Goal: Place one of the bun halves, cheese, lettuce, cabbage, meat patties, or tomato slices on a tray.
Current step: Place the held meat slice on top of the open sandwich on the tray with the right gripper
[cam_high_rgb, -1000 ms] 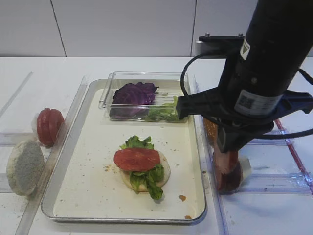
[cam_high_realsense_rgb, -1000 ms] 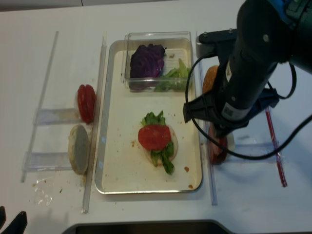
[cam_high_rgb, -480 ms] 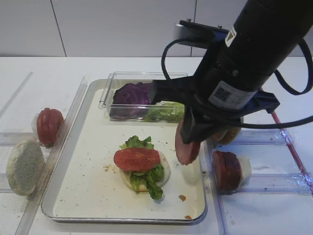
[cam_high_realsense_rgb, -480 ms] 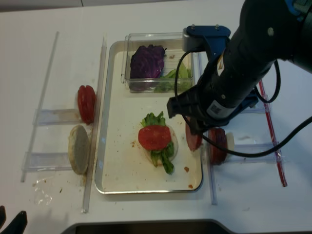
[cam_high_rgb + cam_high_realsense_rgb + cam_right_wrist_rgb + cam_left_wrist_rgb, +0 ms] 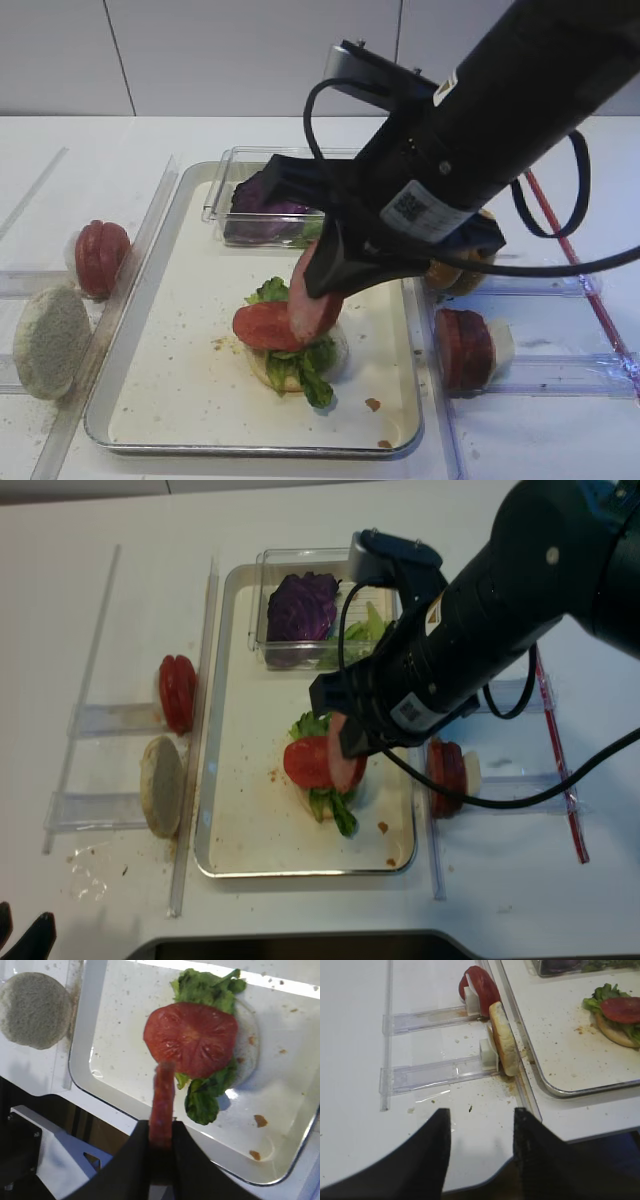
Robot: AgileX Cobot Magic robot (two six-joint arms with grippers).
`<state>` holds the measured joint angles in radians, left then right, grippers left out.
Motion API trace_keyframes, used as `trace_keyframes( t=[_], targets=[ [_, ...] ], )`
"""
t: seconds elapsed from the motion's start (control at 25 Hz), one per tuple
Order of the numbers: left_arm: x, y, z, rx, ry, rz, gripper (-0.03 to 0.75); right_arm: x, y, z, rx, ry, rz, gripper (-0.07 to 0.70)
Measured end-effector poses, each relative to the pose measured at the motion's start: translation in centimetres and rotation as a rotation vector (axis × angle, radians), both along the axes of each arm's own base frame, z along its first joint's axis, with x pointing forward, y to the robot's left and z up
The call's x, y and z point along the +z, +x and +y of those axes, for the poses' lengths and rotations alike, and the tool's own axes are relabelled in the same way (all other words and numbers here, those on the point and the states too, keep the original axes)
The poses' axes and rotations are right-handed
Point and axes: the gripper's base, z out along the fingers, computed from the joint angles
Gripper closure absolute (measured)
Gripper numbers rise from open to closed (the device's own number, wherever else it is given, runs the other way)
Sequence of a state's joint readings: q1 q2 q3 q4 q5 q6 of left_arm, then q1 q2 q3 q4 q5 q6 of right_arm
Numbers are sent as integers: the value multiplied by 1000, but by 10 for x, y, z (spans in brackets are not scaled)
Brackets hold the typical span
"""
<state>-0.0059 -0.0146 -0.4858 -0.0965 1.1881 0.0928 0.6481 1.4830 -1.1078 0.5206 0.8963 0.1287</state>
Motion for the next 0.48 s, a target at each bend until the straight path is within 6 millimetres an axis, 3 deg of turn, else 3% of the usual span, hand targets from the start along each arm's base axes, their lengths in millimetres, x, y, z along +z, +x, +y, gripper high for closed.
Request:
trace_keyframes(
  t=[0.48],
  targets=[
    [0, 0, 0, 0, 0, 0, 430, -4, 7, 7, -20, 216, 0, 505]
  ],
)
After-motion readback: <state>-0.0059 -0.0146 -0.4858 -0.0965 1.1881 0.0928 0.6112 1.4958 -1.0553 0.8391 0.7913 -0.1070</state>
